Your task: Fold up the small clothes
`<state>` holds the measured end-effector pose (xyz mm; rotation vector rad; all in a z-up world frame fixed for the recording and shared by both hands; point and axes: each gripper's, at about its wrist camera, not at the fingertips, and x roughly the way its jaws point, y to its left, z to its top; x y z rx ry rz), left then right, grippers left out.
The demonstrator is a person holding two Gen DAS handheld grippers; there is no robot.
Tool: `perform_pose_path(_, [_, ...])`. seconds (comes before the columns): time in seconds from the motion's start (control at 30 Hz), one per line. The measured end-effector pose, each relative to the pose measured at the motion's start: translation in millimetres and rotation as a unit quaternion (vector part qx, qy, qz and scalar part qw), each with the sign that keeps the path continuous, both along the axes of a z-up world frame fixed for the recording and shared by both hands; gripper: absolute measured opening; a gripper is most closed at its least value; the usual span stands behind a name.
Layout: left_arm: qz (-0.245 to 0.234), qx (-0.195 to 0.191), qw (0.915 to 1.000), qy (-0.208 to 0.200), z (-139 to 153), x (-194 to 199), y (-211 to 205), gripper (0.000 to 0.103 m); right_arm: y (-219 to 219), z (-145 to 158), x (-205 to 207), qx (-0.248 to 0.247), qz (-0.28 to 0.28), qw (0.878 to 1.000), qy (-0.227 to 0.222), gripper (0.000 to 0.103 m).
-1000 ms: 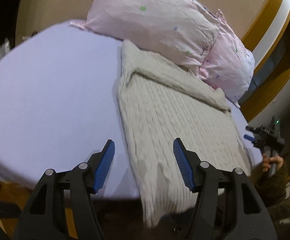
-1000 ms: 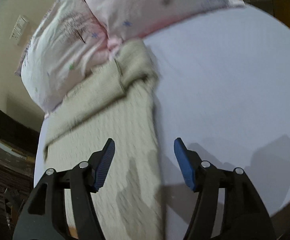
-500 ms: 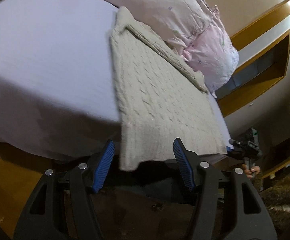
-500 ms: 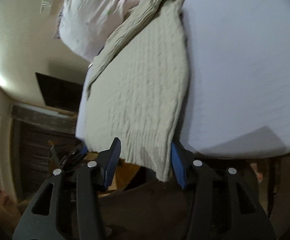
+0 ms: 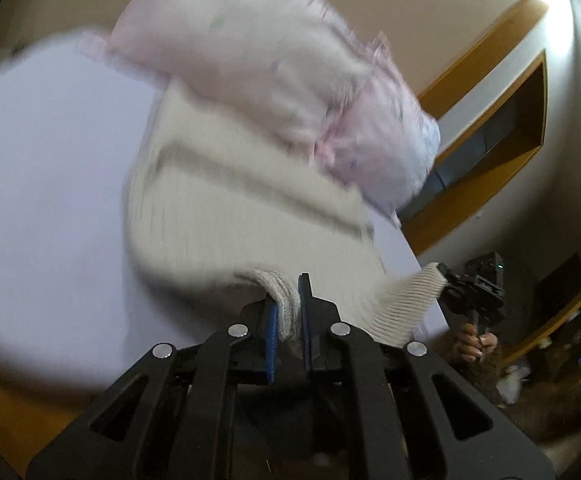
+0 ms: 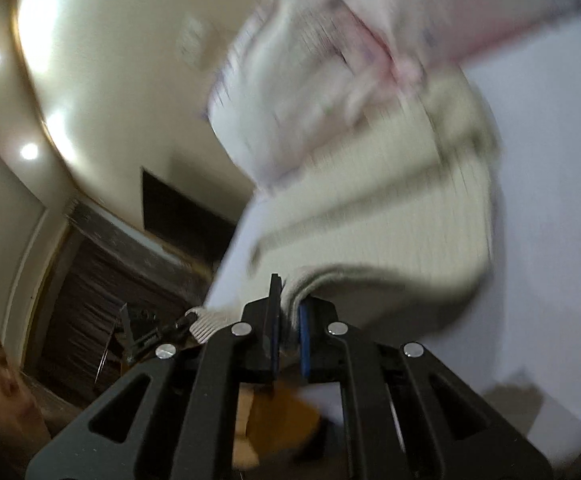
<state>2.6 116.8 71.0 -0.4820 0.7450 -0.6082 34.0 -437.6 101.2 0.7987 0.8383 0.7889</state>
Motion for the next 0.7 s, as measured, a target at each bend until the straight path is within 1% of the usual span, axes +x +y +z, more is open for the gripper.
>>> perform_pose_path(0.03, [0.016, 0.012, 0.9996, -0.020, 13.4, 23.3, -1.0, 0.009, -0.7, 7.2, 21.5, 0.010, -0.014, 1.000, -0.016, 0.007])
perform_pose_path(0.07, [0.029, 0.018, 0.9990, -0.027, 20.3, 42.0, -2.1, 0.009, -1.7, 10.4, 41.1, 0.019, -0.028, 0.999, -0.027, 0.007])
perform_pose_path(0.1, [0.046, 0.024, 0.9982, -0.031, 27.0, 70.1, -3.5, 0.009, -1.3, 11.9, 61.0, 0.027, -0.043, 0.998, -0.034, 0.007])
perform_pose_path(0.13, [0.067, 0.034, 0.9967, -0.030, 30.5, 104.8, -6.0, 0.009, -2.9, 9.5, 89.9, 0.037, -0.067, 0.996, -0.036, 0.007])
perform_pose_path(0.2, [0.096, 0.054, 0.9937, -0.022, 28.0, 152.3, -10.8, 0.009, 0.3, -2.3, 136.5, 0.039, -0.109, 0.993, -0.020, 0.007])
perform_pose_path(0.23, [0.120, 0.075, 0.9900, -0.010, 20.2, 188.9, -15.1, 0.009, 0.8, -12.6, 161.8, 0.023, -0.136, 0.990, -0.008, 0.007])
perform_pose_path(0.27, [0.130, 0.086, 0.9878, 0.000, 12.4, 207.4, -16.1, 0.009, 0.2, -23.9, 176.1, 0.015, -0.153, 0.988, 0.007, 0.007])
perform_pose_path(0.3, [0.142, 0.099, 0.9848, 0.018, 0.6, 229.1, -16.3, 0.008, 1.3, -38.5, 192.7, 0.007, -0.168, 0.985, 0.030, 0.007])
perform_pose_path(0.33, [0.152, 0.108, 0.9815, 0.046, -15.1, 253.7, -17.0, 0.008, 3.4, -53.6, 208.5, -0.002, -0.178, 0.982, 0.056, 0.007])
perform_pose_path(0.37, [0.155, 0.110, 0.9796, 0.066, -26.9, 267.6, -17.7, 0.008, 4.0, -70.3, 219.9, -0.012, -0.186, 0.979, 0.085, 0.007])
perform_pose_path(0.43, [0.155, 0.098, 0.9792, 0.086, -40.3, 279.8, -14.3, 0.008, 5.6, -92.6, 230.7, -0.023, -0.203, 0.972, 0.116, 0.007])
perform_pose_path(0.53, [0.145, 0.084, 0.9827, 0.079, -41.1, 281.9, -11.2, 0.009, 8.7, -101.7, 232.9, -0.025, -0.210, 0.970, 0.118, 0.010])
perform_pose_path(0.57, [0.139, 0.073, 0.9844, 0.081, -38.9, 280.8, -8.2, 0.009, 9.4, -103.8, 233.1, -0.026, -0.211, 0.970, 0.119, 0.020])
perform_pose_path(0.6, [0.133, 0.059, 0.9856, 0.085, -36.7, 279.4, -4.3, 0.016, 9.6, -105.0, 232.0, -0.024, -0.210, 0.970, 0.120, 0.046])
perform_pose_path(0.63, [0.124, 0.044, 0.9873, 0.088, -33.6, 275.9, 0.0, 0.023, 8.8, -104.2, 227.8, -0.020, -0.214, 0.970, 0.111, 0.061])
perform_pose_path(0.67, [0.121, 0.035, 0.9885, 0.084, -28.2, 272.5, 3.1, 0.029, 7.5, -99.7, 221.7, -0.015, -0.222, 0.971, 0.087, 0.074])
perform_pose_path(0.7, [0.129, 0.038, 0.9882, 0.074, -22.3, 266.4, 5.7, 0.059, 7.6, -94.9, 217.2, -0.024, -0.234, 0.970, 0.067, 0.091])
